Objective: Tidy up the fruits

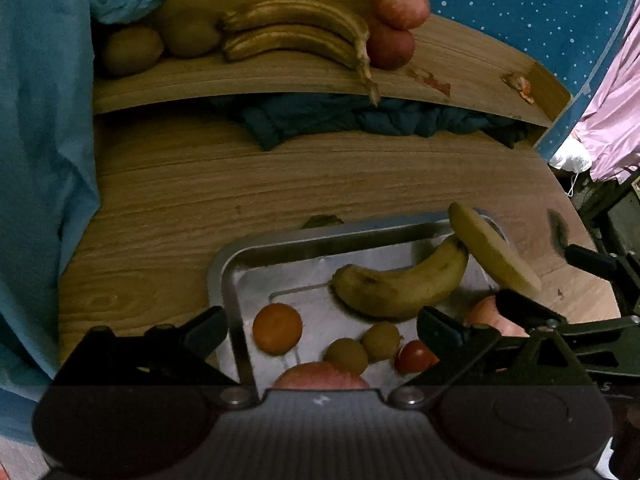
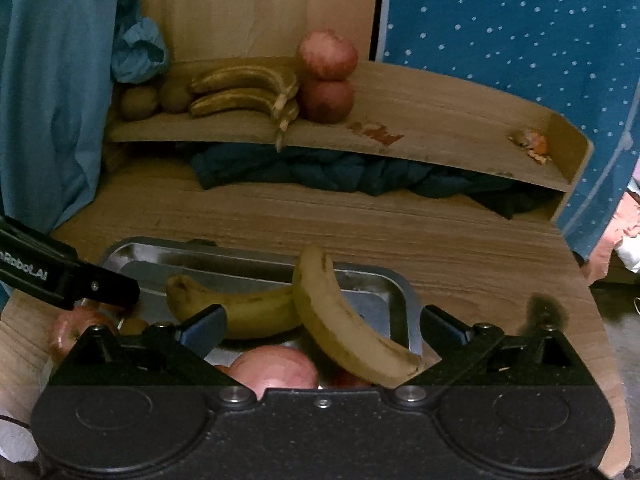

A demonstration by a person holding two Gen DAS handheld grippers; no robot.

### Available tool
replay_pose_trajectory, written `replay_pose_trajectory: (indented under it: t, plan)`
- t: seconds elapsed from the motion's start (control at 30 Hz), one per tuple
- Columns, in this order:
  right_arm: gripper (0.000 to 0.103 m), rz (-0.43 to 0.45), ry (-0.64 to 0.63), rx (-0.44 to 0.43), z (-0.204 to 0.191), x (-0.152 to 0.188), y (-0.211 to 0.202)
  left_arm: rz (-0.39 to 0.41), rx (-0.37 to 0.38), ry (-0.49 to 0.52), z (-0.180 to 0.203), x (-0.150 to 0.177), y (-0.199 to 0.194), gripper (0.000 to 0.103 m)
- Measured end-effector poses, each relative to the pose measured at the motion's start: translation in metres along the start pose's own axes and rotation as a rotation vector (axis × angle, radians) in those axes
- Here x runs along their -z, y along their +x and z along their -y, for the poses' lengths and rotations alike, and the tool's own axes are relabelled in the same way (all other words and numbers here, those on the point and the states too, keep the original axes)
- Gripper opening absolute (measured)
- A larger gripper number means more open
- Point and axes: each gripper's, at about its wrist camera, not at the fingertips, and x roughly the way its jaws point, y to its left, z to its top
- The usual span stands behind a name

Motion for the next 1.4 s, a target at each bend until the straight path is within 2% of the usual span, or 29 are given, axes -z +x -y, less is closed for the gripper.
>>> replay_pose_trajectory:
  t: [0.2,0.37,0.63,1.03,1.4]
  plan:
    - [0.102,0.035,-0.006,0.022,-0.003,0.006,-0.019,0.04,-0.009,-0.011,0.002,0.008,-0.011,0.103]
    - [0.102,0.072,0.003,0.019,-0.002,0.01,-0.029,0.083,-0.067,-0.015,0.009,0.017,-0.023,0.103]
    - [0.102,0.103,0.022,-0.028,0.004,0.028,-0.052,0.131,-0.163,-0.045,0.024,0.039,-0.051,0.103]
    - [0.102,0.166,-0.01,-0.1,0.018,0.054,-0.102,0.229,-0.238,-0.095,0.051,0.091,-0.101,0.103]
    - [0.102,0.186,-0.026,-0.165,0.028,0.079,-0.134,0.297,-0.336,-0.115,0.079,0.134,-0.131,0.103]
